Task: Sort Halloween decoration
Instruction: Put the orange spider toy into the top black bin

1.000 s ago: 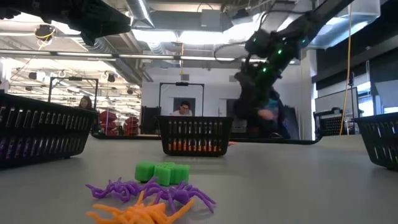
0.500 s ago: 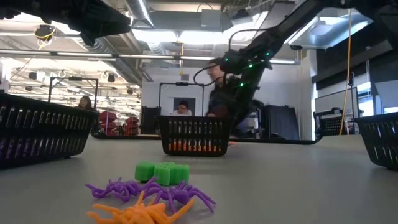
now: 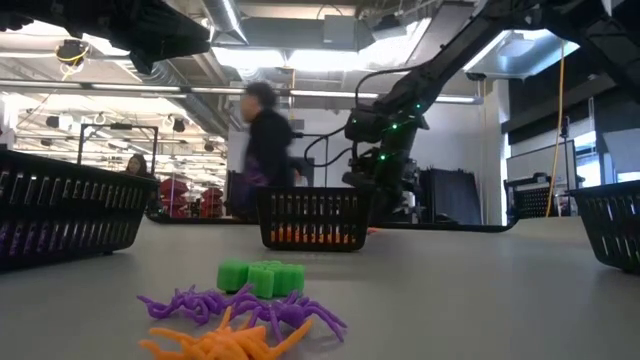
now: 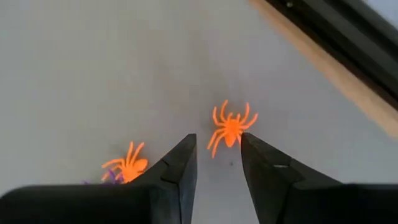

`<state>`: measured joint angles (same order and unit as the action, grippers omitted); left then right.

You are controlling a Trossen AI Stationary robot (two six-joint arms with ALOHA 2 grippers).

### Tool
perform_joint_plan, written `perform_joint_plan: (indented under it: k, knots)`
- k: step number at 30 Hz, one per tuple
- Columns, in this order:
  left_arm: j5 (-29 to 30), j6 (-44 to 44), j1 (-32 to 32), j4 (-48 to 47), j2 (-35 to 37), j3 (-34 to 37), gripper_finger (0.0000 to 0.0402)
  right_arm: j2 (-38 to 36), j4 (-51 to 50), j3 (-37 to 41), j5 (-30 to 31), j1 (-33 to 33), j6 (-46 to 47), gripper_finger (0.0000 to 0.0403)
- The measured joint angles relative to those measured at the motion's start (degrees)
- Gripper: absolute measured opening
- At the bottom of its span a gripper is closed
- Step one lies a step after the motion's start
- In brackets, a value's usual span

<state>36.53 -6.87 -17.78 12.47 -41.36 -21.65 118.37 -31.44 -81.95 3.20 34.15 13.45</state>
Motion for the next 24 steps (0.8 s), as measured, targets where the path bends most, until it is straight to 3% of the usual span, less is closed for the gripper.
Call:
perform_joint_plan:
  k: [7, 16, 24]
  knots:
    - [0.00, -0.02, 0.00, 0.00, 0.02, 0.00, 0.0115, 1.73, -2.35, -0.22, -0.24, 0.00, -0.20, 0.0109]
    - [0.00, -0.02, 0.00, 0.02, 0.02, 0.00, 0.0115, 1.76, -2.61, -0.19, -0.28, -0.10, -2.21, 0.0008]
    - [0.00, -0.01, 0.02, 0.01, 0.02, 0.00, 0.0115, -3.52, -11.24, 0.31, 6.29, -3.41, -3.37, 0.0004]
